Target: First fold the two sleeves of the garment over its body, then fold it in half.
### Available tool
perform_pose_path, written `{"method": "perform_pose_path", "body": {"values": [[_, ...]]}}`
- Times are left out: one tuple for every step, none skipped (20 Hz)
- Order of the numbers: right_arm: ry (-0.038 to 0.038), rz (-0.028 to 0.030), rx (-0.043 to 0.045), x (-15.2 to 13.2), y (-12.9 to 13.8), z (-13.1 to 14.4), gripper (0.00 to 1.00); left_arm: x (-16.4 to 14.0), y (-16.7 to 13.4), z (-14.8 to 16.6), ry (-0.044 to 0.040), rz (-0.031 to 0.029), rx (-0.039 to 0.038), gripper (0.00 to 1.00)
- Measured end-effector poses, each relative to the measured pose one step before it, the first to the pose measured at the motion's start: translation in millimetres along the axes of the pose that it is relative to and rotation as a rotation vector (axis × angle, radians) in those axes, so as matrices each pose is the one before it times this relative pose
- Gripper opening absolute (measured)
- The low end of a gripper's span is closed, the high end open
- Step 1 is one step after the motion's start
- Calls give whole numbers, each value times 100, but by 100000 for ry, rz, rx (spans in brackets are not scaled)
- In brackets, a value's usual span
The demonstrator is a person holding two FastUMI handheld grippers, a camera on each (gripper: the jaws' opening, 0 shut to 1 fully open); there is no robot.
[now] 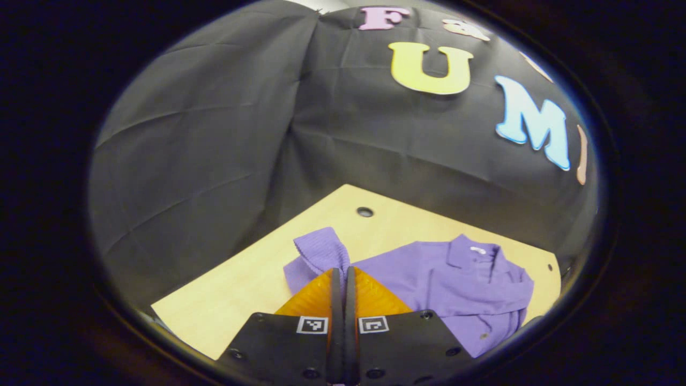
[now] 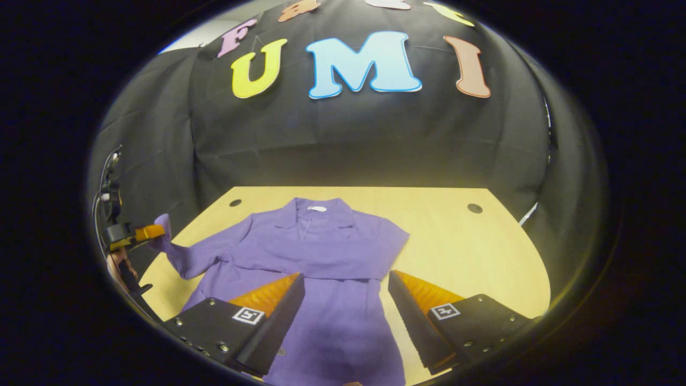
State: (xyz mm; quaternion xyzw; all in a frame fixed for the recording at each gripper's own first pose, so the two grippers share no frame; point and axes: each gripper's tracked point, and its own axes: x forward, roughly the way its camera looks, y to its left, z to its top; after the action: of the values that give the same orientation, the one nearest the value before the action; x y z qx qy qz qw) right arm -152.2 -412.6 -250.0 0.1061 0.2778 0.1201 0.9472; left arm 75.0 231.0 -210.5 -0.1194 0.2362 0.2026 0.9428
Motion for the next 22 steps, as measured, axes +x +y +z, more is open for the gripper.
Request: {"method": "perform_pose_path", "body": {"values": [[53,-116,724,-160,-467,-109,96,131,-2478,27,-438,-3414,1488,6],[66,-154,604,-127,-467,-160,96,227,-2526,196,-21,-2725,1910,6],[-23,-301,487,-247,-518,-46,96,329,-2466,-200,694,-2950,1843,7],[-109,-492,207,-238,-585,-113,96,273,-2423,-144,548,-3104,1106,7],[-304,-721,112,-285,-684,40,96,581,-2242,-128,514,-3024,1027,7],[-254,-694,22,-241,-634,-74,96,374,-1927,-74,391,-2395,1369,7],[-304,-749,119,-185,-687,18,96,74,-1904,-207,293,-2822,1294,7],[-145,-659,325,-129,-703,-109,96,387,-1960,-99,666,-2725,1337,7],[173,-407,590,-135,-586,-152,96,438,-2183,-255,1045,-2624,1661,7],[240,-298,747,-84,-536,-244,96,456,-1929,-399,1144,-2526,1952,7],[400,-184,765,-98,-461,-176,96,345,-1545,-416,1418,-2240,1880,7],[441,-36,520,37,-412,-316,96,331,-1393,-370,932,-2111,1664,7],[277,-45,274,-41,-371,-110,96,338,-1516,-165,441,-1712,1253,6],[192,25,124,-132,-324,-163,96,322,-1309,-60,90,-1819,803,7],[205,224,72,-202,-340,-151,96,478,-1353,63,-42,-1477,696,7],[337,184,-123,-27,-386,-280,96,546,-1269,109,123,-1383,677,7],[550,175,-87,-85,-401,-231,96,692,-1301,-8,266,-1180,600,7],[407,201,-225,-70,-491,-222,96,586,-1224,15,250,-1161,425,6],[443,-62,-229,-90,-519,-152,96,707,-1228,-27,141,-1174,467,6],[418,-32,-200,-213,-544,-212,96,538,-1132,-137,458,-1032,494,6],[445,-45,-171,11,-477,-198,96,675,-1317,-199,388,-1396,714,6],[310,-94,-101,-101,-456,-88,96,386,-1270,-197,527,-1389,1177,6]]}}
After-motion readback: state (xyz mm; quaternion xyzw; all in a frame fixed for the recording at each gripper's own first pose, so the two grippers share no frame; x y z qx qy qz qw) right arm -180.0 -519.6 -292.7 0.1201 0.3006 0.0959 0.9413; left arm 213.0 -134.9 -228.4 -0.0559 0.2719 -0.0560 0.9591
